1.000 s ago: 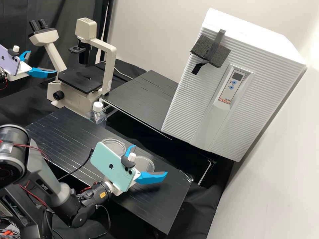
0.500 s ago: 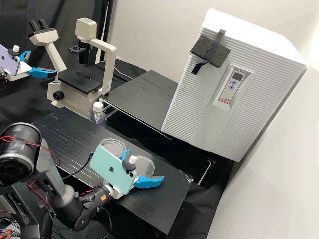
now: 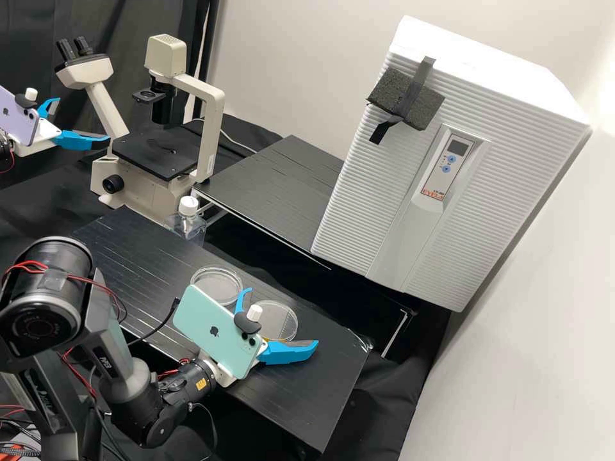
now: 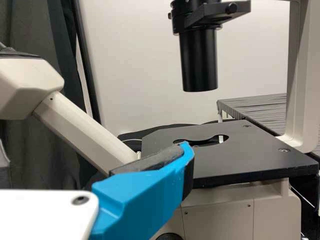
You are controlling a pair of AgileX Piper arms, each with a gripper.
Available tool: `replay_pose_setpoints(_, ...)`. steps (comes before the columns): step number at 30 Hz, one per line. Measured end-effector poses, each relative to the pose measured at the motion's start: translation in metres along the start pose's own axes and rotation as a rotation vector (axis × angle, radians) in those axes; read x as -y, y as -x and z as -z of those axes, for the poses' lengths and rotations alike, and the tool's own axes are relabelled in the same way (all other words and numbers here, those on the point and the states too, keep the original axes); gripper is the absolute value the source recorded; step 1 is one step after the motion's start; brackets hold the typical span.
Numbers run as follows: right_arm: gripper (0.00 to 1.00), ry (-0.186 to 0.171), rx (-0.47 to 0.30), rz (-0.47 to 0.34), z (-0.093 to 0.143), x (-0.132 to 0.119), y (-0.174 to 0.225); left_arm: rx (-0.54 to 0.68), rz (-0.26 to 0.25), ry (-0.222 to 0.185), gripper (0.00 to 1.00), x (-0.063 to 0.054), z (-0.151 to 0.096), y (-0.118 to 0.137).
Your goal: Close the petri dish lid.
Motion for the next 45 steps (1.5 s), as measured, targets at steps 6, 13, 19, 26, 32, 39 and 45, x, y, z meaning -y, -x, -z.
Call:
replay_pose_setpoints(6, 0.0, 0.0, -0.007, 0.008, 0.0, 0.002, -0.001, 0.0, 0.0, 0.0, 1.0, 0.0, 0.0, 0.0)
replay_pose_setpoints(13, 0.0, 0.0, -0.013, 0.012, 0.002, 0.003, -0.002, 0.0, 0.0, 0.0, 1.0, 0.0, 0.0, 0.0)
replay_pose_setpoints(19, 0.0, 0.006, -0.014, 0.012, 0.002, 0.004, -0.003, 0.0, 0.0, 0.0, 1.0, 0.0, 0.0, 0.0)
replay_pose_setpoints(26, 0.0, -0.002, -0.016, 0.006, 0.003, 0.004, -0.005, 0.0, 0.0, 0.0, 1.0, 0.0, 0.0, 0.0)
replay_pose_setpoints(32, 0.0, -0.006, -0.017, -0.001, 0.005, 0.005, -0.006, 0.0, 0.0, 0.0, 1.0, 0.0, 0.0, 0.0)
replay_pose_setpoints(39, 0.0, -0.005, -0.023, -0.024, 0.007, 0.002, -0.005, 0.0, 0.0, 0.0, 1.0, 0.0, 0.0, 0.0)
replay_pose_setpoints(45, 0.0, -0.041, -0.03, -0.067, 0.015, -0.005, 0.0, 0.0, 0.0, 0.0, 1.0, 0.0, 0.0, 0.0)
